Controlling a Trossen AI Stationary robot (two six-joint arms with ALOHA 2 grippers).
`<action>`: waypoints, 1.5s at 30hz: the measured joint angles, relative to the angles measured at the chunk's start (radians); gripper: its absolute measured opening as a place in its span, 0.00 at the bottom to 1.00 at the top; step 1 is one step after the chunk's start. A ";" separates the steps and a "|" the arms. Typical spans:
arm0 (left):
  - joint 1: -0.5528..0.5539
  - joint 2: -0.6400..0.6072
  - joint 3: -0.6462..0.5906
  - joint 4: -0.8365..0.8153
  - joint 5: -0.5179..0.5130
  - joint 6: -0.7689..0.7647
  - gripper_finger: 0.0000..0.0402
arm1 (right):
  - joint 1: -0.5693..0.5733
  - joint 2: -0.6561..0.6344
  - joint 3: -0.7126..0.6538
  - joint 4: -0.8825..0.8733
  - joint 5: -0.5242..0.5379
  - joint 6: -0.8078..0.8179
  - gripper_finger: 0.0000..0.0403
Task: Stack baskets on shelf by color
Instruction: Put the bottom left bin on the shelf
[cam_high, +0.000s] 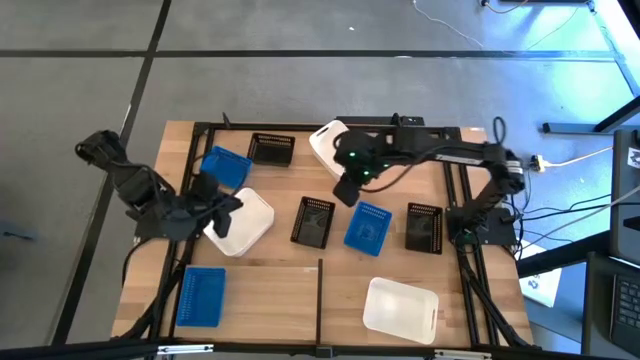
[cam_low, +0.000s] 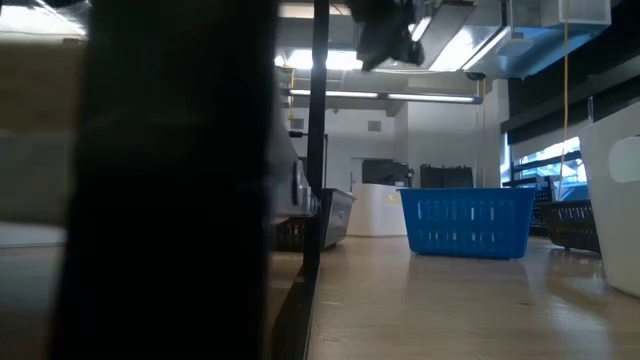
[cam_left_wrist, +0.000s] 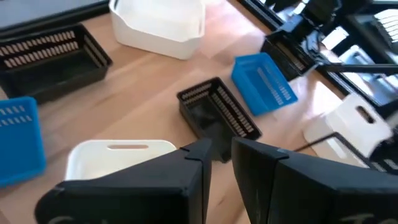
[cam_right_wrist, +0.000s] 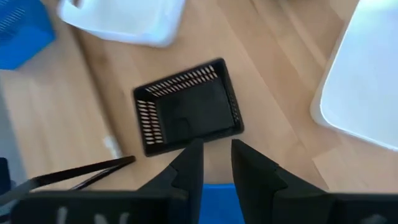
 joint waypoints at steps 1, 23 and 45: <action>0.012 0.000 0.000 0.000 0.005 0.006 0.13 | -0.007 0.018 0.000 0.000 0.000 0.001 0.20; 0.071 0.000 0.000 0.004 0.024 0.022 0.13 | -0.047 0.313 0.000 0.137 -0.016 0.020 0.20; 0.071 0.000 0.000 0.004 0.024 0.022 0.13 | -0.048 0.392 0.000 0.202 -0.063 -0.039 0.20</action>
